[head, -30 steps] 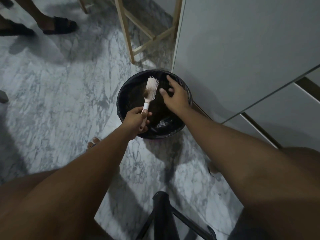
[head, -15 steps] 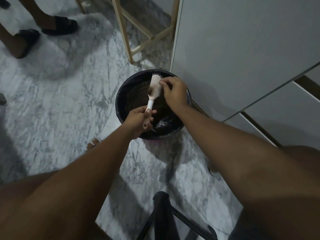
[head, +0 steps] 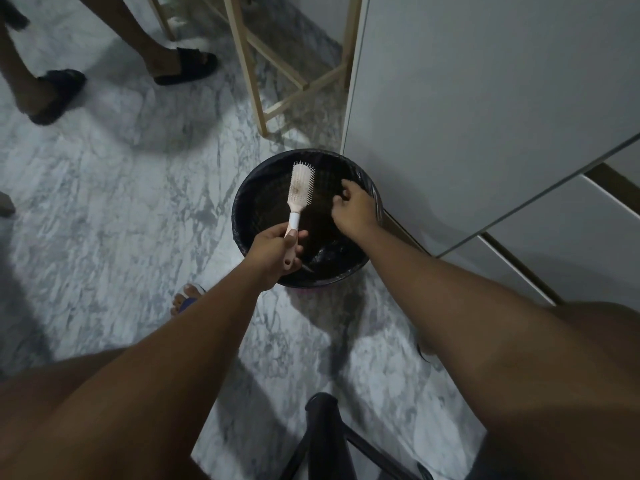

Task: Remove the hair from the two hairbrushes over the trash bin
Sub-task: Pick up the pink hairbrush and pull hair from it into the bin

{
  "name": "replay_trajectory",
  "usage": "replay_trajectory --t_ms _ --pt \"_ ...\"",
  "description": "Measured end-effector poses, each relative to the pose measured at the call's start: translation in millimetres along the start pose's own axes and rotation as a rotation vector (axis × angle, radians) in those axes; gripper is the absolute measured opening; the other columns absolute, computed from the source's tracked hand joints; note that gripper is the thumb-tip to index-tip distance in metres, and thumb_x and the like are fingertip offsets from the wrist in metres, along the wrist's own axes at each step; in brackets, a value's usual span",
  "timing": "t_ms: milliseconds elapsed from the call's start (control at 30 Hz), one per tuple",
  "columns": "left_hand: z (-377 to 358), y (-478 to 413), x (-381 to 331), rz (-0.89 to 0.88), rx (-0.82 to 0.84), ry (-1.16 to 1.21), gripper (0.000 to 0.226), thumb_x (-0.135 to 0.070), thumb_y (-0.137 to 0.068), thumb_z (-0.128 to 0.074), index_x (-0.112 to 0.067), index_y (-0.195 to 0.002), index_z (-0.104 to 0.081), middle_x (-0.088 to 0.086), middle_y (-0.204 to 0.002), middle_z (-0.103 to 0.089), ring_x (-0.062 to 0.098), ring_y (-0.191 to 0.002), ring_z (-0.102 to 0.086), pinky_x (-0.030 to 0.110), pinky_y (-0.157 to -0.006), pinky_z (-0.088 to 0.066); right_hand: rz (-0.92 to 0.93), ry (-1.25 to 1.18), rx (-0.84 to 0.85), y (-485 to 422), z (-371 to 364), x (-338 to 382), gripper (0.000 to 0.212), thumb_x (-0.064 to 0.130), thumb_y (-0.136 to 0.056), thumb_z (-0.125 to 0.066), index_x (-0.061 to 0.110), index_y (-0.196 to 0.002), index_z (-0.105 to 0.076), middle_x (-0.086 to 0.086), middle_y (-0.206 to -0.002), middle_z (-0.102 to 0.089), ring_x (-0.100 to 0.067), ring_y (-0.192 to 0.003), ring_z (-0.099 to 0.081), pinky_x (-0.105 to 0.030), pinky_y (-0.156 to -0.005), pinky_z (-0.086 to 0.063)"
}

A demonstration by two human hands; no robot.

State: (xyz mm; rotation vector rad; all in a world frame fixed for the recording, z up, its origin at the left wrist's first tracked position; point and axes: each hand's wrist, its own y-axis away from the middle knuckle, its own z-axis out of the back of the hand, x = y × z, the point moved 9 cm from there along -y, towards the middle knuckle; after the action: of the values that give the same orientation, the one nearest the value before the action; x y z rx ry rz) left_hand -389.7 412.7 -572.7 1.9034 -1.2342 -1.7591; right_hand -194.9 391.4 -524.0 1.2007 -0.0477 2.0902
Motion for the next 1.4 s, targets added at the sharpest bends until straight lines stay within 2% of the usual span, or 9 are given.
replay_trajectory --t_ms 133,267,400,500,733,867,1000,1133,1400 --pt "-2.6 1.6 -1.6 -0.012 0.024 -0.047 0.032 -0.010 -0.101 -0.053 -0.011 -0.132 -0.058 0.004 -0.105 -0.069 0.012 -0.068 -0.055 0.025 -0.049 -0.046 0.129 -0.175 0.066 -0.4 -17.3 26.7 0.069 0.040 -0.084 -0.073 0.024 -0.145 -0.044 -0.008 -0.142 -0.053 -0.020 -0.108 -0.065 -0.033 -0.097 -0.053" --pt "-5.8 0.2 -3.9 -0.033 0.030 -0.065 0.033 -0.011 -0.101 -0.054 -0.011 -0.134 -0.056 0.005 -0.105 -0.069 0.013 -0.069 -0.055 0.025 -0.047 -0.044 0.224 -0.101 -0.034 -4.4 -10.4 41.0 0.038 0.026 -0.079 -0.080 0.011 -0.113 -0.072 -0.007 -0.110 -0.074 -0.011 -0.094 -0.068 -0.008 -0.084 -0.048" --pt "-10.7 0.9 -4.6 -0.036 0.033 -0.062 0.032 -0.011 -0.101 -0.053 -0.009 -0.133 -0.056 0.005 -0.105 -0.067 0.012 -0.067 -0.053 0.023 -0.048 -0.043 0.250 -0.033 -0.060 -8.7 -9.5 44.1 0.016 0.020 -0.080 -0.078 0.008 -0.091 -0.079 -0.004 -0.089 -0.077 -0.008 -0.081 -0.068 -0.023 -0.084 -0.055" --pt "-8.8 0.2 -0.5 -0.021 0.034 -0.035 0.030 -0.010 -0.102 -0.050 -0.009 -0.131 -0.055 0.007 -0.108 -0.066 0.012 -0.066 -0.053 0.025 -0.050 -0.044 0.298 -0.012 -0.084 -7.2 -4.1 50.6 0.013 0.019 -0.084 -0.075 0.008 -0.089 -0.077 -0.003 -0.086 -0.076 -0.006 -0.076 -0.064 -0.009 -0.073 -0.048" --pt "4.6 -0.8 0.6 -0.017 -0.007 0.086 0.026 -0.008 -0.104 -0.045 -0.005 -0.128 -0.053 0.005 -0.101 -0.062 0.011 -0.062 -0.049 0.021 -0.050 -0.040 0.400 -0.154 -0.479 -4.4 57.8 57.1 0.009 0.019 -0.084 -0.073 0.011 -0.085 -0.078 -0.005 -0.083 -0.073 -0.008 -0.077 -0.061 -0.003 -0.075 -0.041" --pt "1.5 0.3 -2.7 -0.030 0.017 0.061 0.029 -0.008 -0.104 -0.046 -0.005 -0.132 -0.052 0.006 -0.103 -0.063 0.013 -0.065 -0.050 0.023 -0.049 -0.041 0.212 0.037 -0.218 -23.8 29.3 24.6 0.011 0.017 -0.086 -0.069 0.016 -0.094 -0.077 -0.004 -0.095 -0.076 -0.015 -0.088 -0.069 -0.027 -0.090 -0.053" --pt "-3.2 -0.9 -2.9 -0.029 0.039 0.019 0.032 -0.009 -0.102 -0.051 -0.008 -0.134 -0.054 0.006 -0.105 -0.067 0.012 -0.067 -0.054 0.026 -0.051 -0.046 0.144 0.091 -0.041 -13.9 0.0 12.8 0.047 0.028 -0.089 -0.067 0.015 -0.133 -0.058 -0.010 -0.131 -0.062 -0.023 -0.120 -0.058 -0.032 -0.104 -0.043" --pt "-8.5 1.3 -2.5 -0.033 0.052 0.000 0.032 -0.009 -0.101 -0.053 -0.010 -0.133 -0.055 0.005 -0.106 -0.068 0.012 -0.068 -0.055 0.026 -0.051 -0.046 0.285 0.038 -0.138 -7.8 -2.2 37.7 0.042 0.047 -0.077 -0.075 0.019 -0.108 -0.074 -0.004 -0.102 -0.071 -0.013 -0.088 -0.066 -0.030 -0.084 -0.056" --pt "-11.0 -0.2 -8.3 -0.093 0.019 -0.112 0.031 -0.010 -0.101 -0.054 -0.010 -0.132 -0.055 0.003 -0.103 -0.070 0.014 -0.068 -0.055 0.021 -0.046 -0.040 0.247 0.125 -0.172 -12.3 -3.8 51.0 0.034 0.047 -0.078 -0.073 0.016 -0.090 -0.077 -0.001 -0.090 -0.074 -0.013 -0.078 -0.068 -0.027 -0.070 -0.054"
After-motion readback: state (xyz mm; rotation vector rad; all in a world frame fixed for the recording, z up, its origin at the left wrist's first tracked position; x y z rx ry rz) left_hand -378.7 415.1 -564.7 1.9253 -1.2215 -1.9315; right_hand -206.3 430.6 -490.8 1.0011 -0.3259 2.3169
